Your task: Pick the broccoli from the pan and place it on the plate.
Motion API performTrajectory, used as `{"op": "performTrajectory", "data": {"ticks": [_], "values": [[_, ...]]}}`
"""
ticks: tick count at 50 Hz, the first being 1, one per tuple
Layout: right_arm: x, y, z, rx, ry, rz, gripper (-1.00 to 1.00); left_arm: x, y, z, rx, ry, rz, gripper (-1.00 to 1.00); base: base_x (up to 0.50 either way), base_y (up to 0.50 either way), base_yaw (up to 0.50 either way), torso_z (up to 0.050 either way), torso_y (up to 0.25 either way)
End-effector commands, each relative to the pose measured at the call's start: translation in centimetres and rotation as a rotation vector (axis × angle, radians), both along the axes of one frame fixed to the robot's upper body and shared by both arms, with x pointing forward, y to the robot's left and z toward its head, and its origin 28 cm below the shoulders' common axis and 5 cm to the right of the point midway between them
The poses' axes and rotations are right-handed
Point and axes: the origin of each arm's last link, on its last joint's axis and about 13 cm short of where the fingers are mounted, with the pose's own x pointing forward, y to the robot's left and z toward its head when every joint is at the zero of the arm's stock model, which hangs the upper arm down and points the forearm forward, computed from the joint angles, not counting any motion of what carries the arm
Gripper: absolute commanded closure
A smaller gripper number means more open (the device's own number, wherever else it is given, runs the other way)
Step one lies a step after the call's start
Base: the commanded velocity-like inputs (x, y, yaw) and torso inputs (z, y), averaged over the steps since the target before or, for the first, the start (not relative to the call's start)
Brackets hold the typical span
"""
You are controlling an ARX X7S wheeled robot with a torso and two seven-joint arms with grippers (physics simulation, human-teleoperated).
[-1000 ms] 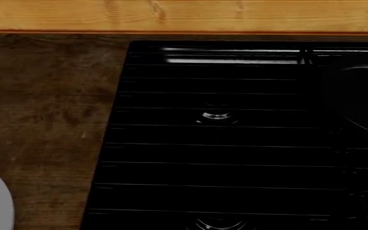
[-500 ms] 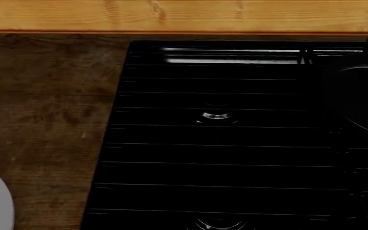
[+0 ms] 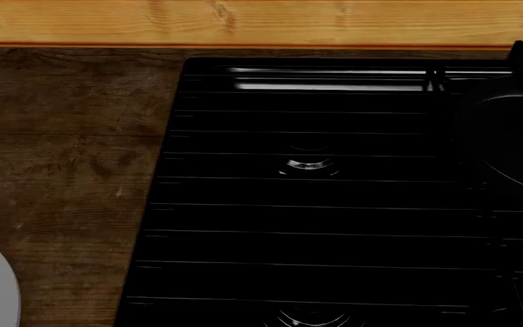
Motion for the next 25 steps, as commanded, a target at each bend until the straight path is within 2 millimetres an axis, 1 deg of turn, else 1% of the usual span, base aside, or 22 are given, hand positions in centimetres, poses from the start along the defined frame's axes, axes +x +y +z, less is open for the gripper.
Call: {"op": "performTrajectory", "data": {"ticks": [1,14,25], "values": [[1.3,0.0,-0.5,0.016,0.019,-0.009,-1.0,0.5,-0.1,-0.1,0.002,0.012,-0.005,-1.0,0.0,0.0,0.0,0.0,0.0],[2.8,-0.5,-0.9,0.05,0.028,-0.033,-1.0,0.5,-0.3,-0.1,0.005,0.018,-0.006,-1.0,0.0,0.0,0.0,0.0,0.0],[3.5,-1.2,-1.3,0.08,0.029,-0.055,-1.0,0.5,-0.4,0.1,0.009,0.021,-0.008,-1.0,0.0,0.0,0.0,0.0,0.0]]}}
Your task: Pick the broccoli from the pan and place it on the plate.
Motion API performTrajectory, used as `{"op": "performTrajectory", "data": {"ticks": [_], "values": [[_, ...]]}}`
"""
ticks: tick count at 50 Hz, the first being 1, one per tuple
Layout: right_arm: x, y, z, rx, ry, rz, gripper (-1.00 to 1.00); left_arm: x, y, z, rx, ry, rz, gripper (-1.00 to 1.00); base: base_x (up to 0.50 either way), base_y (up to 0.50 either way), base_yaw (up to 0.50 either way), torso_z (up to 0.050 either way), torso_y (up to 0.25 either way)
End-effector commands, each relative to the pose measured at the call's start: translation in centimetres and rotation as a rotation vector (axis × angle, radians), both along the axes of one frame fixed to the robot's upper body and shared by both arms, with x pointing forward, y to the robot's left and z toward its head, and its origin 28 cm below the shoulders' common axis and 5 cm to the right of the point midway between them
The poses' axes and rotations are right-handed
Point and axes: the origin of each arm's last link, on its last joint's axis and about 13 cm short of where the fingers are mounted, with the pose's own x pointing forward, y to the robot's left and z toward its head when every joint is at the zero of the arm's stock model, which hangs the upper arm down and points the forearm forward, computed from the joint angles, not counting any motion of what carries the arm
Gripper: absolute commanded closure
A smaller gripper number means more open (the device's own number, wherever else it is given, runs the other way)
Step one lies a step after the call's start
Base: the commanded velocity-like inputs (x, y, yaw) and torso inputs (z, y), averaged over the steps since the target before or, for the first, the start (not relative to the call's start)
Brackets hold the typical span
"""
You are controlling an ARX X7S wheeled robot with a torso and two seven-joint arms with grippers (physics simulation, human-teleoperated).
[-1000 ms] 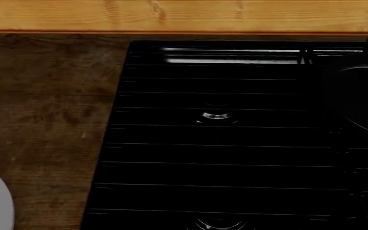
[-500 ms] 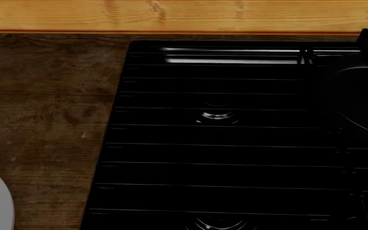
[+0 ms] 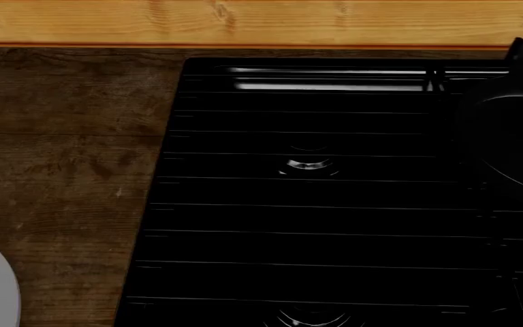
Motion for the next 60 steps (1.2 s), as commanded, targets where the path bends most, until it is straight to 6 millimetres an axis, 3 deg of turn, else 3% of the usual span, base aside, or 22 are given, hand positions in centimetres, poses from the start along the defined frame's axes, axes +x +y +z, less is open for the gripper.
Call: {"op": "performTrajectory", "data": {"ticks": [1,18,60], "values": [[0.8,-0.6,-0.5,0.028,0.005,-0.022,-1.0,0.0,-0.2,0.1,0.005,0.004,-0.002,-1.0,0.0,0.0,0.0,0.0,0.0],[2.2,-1.4,-1.7,0.097,0.027,-0.054,-1.0,0.4,-0.4,0.2,0.007,0.016,-0.012,-1.0,0.0,0.0,0.0,0.0,0.0],[5.8,-1.0,-3.5,0.139,0.071,-0.046,-1.0,0.8,-0.7,-0.1,0.011,0.04,-0.011,-1.0,0.0,0.0,0.0,0.0,0.0]]}}
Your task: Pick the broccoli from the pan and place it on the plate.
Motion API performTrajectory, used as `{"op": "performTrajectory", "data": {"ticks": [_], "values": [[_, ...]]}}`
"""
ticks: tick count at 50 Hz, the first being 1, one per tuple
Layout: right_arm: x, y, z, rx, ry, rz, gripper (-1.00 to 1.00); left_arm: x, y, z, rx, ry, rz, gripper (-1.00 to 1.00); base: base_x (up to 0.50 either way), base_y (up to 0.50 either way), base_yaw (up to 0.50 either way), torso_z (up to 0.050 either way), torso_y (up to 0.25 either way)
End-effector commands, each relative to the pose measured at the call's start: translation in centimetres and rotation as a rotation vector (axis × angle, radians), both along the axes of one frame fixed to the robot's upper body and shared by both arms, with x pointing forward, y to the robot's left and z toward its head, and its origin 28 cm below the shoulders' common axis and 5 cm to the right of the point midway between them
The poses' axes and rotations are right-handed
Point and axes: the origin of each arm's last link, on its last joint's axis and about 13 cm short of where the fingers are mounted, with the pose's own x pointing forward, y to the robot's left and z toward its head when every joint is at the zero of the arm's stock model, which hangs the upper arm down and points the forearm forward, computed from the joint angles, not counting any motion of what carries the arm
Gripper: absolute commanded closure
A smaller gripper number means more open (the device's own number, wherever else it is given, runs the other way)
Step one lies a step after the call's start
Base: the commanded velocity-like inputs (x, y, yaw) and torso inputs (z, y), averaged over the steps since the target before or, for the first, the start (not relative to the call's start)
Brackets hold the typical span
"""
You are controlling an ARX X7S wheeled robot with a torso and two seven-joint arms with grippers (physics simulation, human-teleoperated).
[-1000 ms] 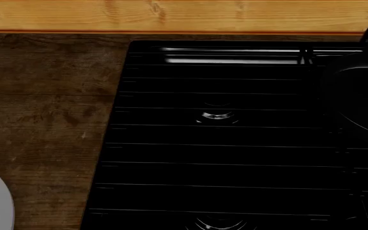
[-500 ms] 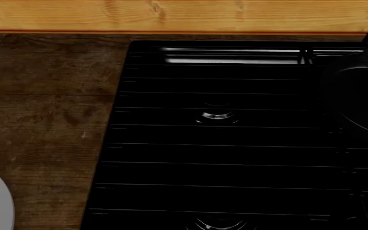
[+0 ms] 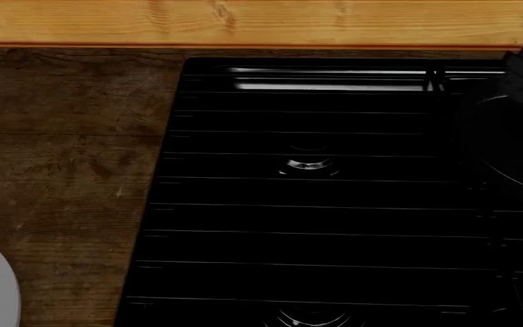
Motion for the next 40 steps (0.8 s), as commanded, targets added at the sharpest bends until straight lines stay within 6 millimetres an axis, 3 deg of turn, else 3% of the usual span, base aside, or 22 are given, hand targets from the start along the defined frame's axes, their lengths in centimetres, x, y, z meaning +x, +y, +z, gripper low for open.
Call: {"op": "performTrajectory", "data": {"ticks": [1,40], "values": [[1.0,0.2,-0.5,0.003,0.013,0.009,-1.0,0.1,-0.1,-0.1,0.0,0.007,0.0,-1.0,0.0,0.0,0.0,0.0,0.0],[2.7,-0.4,-2.2,0.014,0.055,-0.02,-1.0,1.2,-0.2,-0.7,-0.005,0.04,-0.006,-1.0,0.0,0.0,0.0,0.0,0.0]]}}
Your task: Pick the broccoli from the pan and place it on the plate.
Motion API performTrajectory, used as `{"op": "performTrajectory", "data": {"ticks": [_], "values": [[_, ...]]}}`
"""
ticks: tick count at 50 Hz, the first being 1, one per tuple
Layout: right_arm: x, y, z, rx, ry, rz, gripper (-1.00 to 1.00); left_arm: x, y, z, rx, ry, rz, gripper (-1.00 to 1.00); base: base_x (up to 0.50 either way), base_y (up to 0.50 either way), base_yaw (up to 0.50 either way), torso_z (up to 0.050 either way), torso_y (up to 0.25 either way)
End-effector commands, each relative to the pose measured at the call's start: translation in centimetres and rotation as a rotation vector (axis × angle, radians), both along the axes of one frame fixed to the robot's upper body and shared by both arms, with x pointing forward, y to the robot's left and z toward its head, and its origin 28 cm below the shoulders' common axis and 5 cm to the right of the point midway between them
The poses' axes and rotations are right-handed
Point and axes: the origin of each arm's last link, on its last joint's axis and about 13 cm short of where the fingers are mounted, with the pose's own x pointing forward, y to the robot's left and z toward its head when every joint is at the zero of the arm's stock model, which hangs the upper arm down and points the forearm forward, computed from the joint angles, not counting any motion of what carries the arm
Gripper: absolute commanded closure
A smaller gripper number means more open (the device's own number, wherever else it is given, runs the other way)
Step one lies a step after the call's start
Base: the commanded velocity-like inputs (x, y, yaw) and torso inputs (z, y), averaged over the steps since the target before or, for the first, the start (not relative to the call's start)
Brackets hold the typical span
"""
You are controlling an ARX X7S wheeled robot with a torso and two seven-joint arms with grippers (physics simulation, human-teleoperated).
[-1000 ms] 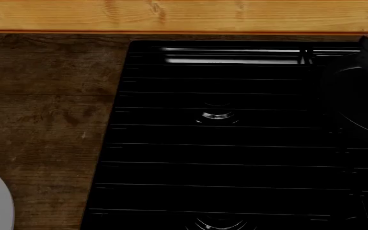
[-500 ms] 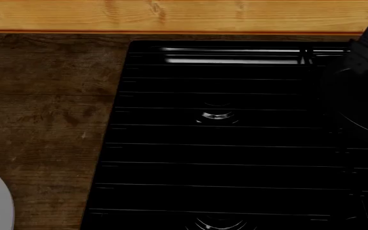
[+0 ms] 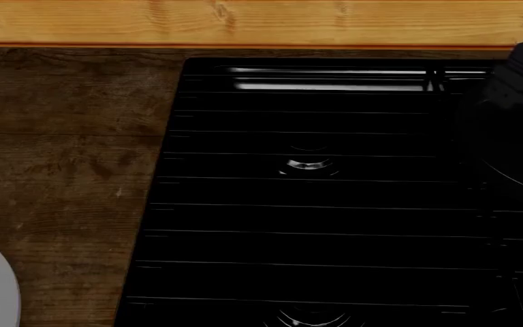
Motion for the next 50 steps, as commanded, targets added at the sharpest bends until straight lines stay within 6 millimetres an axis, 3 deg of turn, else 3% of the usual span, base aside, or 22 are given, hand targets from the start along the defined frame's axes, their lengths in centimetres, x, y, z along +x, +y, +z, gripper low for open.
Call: {"op": "performTrajectory", "data": {"ticks": [1,29,30,50], "values": [[0.3,-0.42,-0.66,0.01,0.011,-0.014,-1.0,0.39,-0.14,-0.08,0.001,0.01,-0.004,-1.0,0.0,0.0,0.0,0.0,0.0],[0.67,-0.47,-1.43,0.035,0.03,-0.025,-1.0,0.52,-0.12,-0.46,-0.007,0.017,-0.004,-1.0,0.0,0.0,0.0,0.0,0.0],[0.63,-0.47,-1.45,0.013,0.033,-0.028,1.0,0.53,-0.11,-0.41,-0.007,0.016,-0.004,-1.0,0.0,0.0,0.0,0.0,0.0],[-0.23,0.2,-0.71,-0.027,0.016,0.006,1.0,0.72,0.06,-0.9,-0.018,0.019,-0.013,-1.0,0.0,0.0,0.0,0.0,0.0]]}}
